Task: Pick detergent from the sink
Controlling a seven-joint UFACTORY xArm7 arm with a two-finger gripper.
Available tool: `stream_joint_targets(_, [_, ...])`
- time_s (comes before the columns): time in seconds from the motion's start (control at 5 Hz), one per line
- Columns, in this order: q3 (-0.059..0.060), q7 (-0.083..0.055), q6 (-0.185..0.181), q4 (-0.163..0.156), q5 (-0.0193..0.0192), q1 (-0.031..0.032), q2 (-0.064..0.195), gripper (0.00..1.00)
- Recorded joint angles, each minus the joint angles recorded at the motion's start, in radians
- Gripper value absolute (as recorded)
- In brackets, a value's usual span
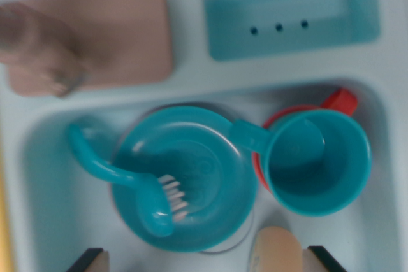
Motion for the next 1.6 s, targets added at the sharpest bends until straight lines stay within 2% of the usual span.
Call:
stream_joint_targets(0.2, [-0.008, -0.006, -0.041, -0.040, 0.0030, -0.0065, 0.008, 0.00])
stream_joint_targets(0.4, [-0.008, -0.006, -0.041, -0.040, 0.0030, -0.0065, 0.008, 0.00])
stream_joint_targets(0.6, [-0.016, -0.012, -0.081, -0.079, 0.0060, -0.0129, 0.015, 0.00])
stream_joint_targets(0.8, [-0.016, -0.012, -0.081, -0.079, 0.0060, -0.0129, 0.015, 0.00])
stream_joint_targets(1.0, [-0.024, -0.017, -0.118, -0.115, 0.0087, -0.0188, 0.022, 0.00])
stream_joint_targets(1.2, [-0.024, -0.017, -0.118, -0.115, 0.0087, -0.0188, 0.022, 0.00])
stream_joint_targets(1.4, [-0.031, -0.022, -0.151, -0.147, 0.0112, -0.0241, 0.028, 0.00])
stream_joint_targets(1.6, [-0.031, -0.022, -0.151, -0.147, 0.0112, -0.0241, 0.028, 0.00])
